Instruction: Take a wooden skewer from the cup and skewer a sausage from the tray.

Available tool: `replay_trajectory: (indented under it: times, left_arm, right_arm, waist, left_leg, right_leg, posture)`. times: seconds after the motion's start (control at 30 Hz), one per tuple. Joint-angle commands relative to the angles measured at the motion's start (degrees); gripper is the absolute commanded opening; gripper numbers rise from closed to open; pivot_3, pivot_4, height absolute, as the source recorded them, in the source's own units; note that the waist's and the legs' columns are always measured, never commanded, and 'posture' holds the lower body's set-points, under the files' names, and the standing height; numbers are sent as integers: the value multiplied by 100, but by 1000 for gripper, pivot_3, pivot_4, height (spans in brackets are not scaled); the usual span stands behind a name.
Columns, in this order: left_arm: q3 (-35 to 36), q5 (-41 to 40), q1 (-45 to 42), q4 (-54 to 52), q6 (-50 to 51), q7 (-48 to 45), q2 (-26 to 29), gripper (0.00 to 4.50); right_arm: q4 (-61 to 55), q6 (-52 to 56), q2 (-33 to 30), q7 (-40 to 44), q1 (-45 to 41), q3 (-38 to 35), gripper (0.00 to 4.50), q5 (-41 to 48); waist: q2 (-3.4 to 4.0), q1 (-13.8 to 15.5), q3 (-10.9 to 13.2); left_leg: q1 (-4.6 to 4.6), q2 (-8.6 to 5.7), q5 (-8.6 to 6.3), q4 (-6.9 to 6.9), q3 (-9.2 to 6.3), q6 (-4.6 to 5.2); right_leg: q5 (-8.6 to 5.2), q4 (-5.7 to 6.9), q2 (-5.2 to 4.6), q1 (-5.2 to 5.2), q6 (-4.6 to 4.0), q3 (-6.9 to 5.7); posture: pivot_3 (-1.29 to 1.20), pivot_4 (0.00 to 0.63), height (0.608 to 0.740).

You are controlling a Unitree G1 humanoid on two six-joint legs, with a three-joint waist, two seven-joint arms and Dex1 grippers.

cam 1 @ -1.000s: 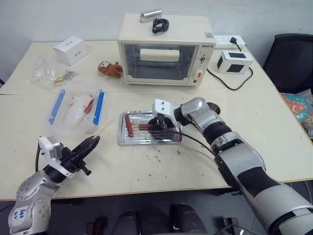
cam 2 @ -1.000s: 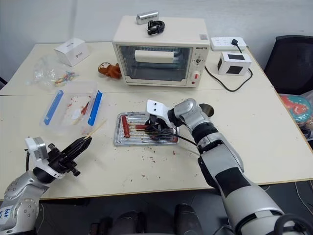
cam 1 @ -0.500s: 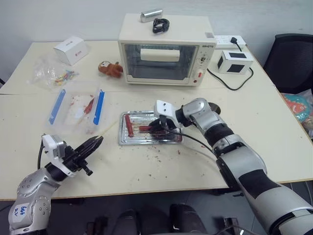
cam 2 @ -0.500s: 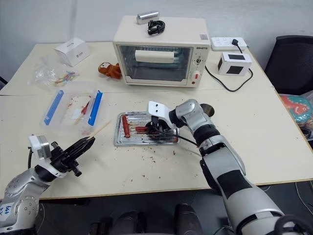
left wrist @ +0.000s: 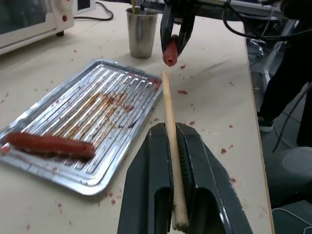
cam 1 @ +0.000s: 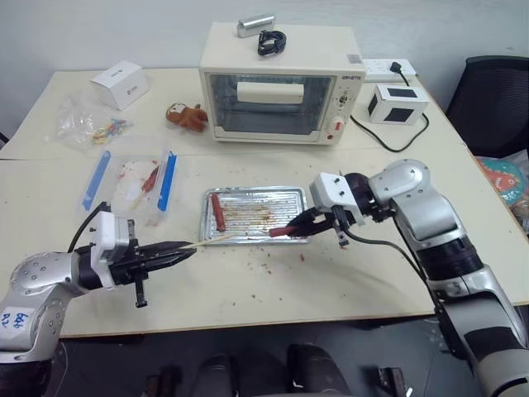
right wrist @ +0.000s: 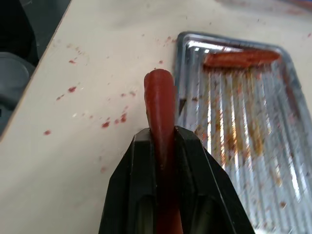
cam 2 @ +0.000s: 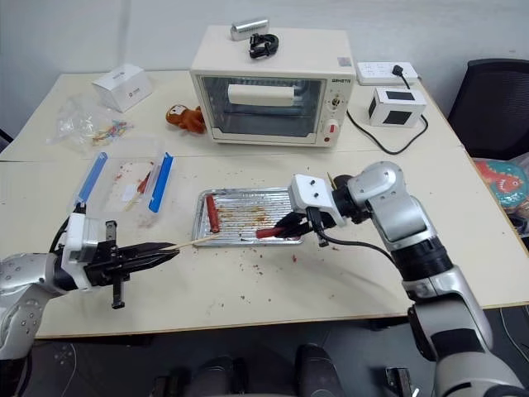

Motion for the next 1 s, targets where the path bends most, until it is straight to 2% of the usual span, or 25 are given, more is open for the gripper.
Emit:
replay_trajectory:
  times: [0.03, 0.33, 1.0]
  left_arm:
    - [-181, 2, -205, -33, 24, -43, -38, 0]
    - [-489, 160, -557, 276, -69, -83, -175, 0]
    - [-649, 205, -658, 386, -66, -167, -256, 0]
  right_arm:
    - [-445, 258, -66, -97, -14, -43, 229, 218]
    - [-666, 544, -49, -345, -58, 13, 229, 330]
    - [-562, 764, 114, -617, -271, 197, 229, 401]
  waist:
    - [0, -8, 0]
    - [-1, 59, 1]
    - [-2, 139, 1]
  left_leg:
    - [0, 0, 0, -2, 7, -1]
    - [-3, -6, 2, 5, 53, 2]
    - [-3, -2, -3, 26, 72, 9]
  right_leg:
    - [0, 5, 2, -7, 0, 5]
    - [0, 42, 17, -53, 0, 26]
    - [0, 62, 19, -64, 0, 46]
  posture:
    - [0, 150, 740]
    - [0, 150, 740]
    - [0, 150, 740]
